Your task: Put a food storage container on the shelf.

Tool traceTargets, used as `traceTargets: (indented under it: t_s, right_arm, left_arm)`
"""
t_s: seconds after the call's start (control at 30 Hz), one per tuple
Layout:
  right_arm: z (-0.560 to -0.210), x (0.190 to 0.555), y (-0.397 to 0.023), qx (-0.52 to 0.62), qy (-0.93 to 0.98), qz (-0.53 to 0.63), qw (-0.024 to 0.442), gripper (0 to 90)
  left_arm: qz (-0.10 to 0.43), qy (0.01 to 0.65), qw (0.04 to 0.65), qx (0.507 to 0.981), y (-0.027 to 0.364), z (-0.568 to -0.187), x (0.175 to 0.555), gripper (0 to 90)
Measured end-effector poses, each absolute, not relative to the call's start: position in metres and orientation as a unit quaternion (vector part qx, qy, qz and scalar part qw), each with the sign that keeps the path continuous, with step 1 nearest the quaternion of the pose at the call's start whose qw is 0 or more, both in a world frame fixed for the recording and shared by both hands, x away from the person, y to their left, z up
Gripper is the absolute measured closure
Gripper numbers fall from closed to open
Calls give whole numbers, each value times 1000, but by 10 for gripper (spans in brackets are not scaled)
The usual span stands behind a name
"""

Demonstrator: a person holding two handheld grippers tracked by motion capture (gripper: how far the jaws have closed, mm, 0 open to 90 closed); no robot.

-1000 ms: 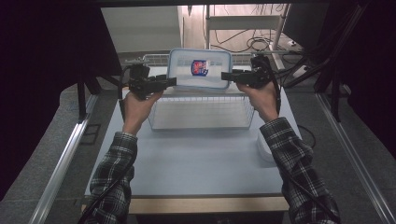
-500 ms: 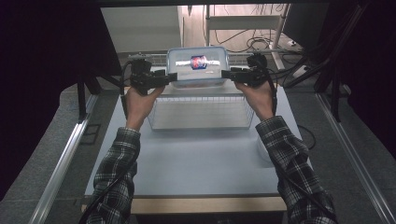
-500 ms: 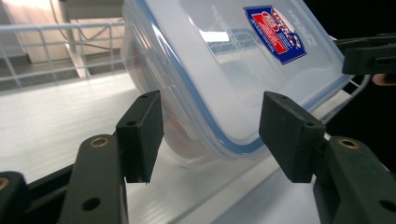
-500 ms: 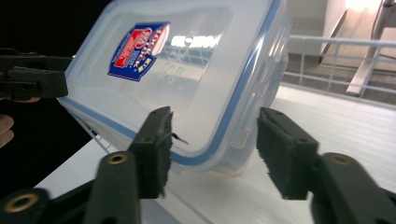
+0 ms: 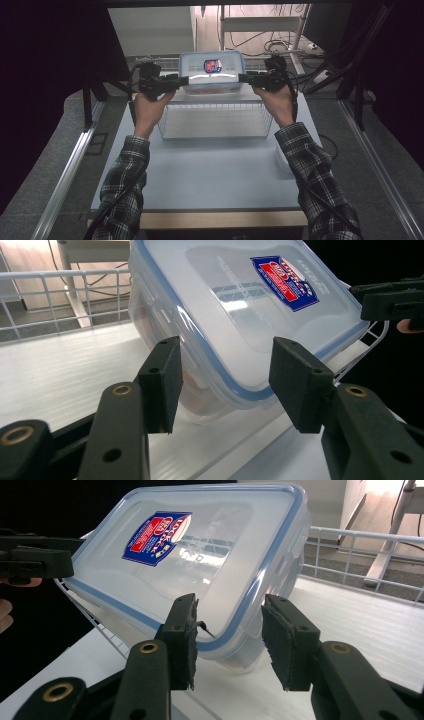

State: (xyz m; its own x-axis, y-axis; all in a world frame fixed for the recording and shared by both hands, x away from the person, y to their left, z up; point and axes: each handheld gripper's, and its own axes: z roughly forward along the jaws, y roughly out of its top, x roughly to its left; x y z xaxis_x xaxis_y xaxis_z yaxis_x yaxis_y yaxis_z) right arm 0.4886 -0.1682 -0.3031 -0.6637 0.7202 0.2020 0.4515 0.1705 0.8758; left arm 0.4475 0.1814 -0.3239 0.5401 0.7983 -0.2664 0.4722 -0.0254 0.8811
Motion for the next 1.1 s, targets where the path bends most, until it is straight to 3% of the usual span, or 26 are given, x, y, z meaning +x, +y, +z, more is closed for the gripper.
traceTargets:
  t_s: [0.77, 1.1]
  right_arm:
    - [-299, 491, -165, 398, 749, 514, 132, 602]
    - [-299, 463, -171, 348, 760, 528, 147, 491]
  left_arm:
    - [177, 449, 523, 702, 181, -319, 451, 497]
    - [189, 411, 532, 715, 182, -318, 421, 307]
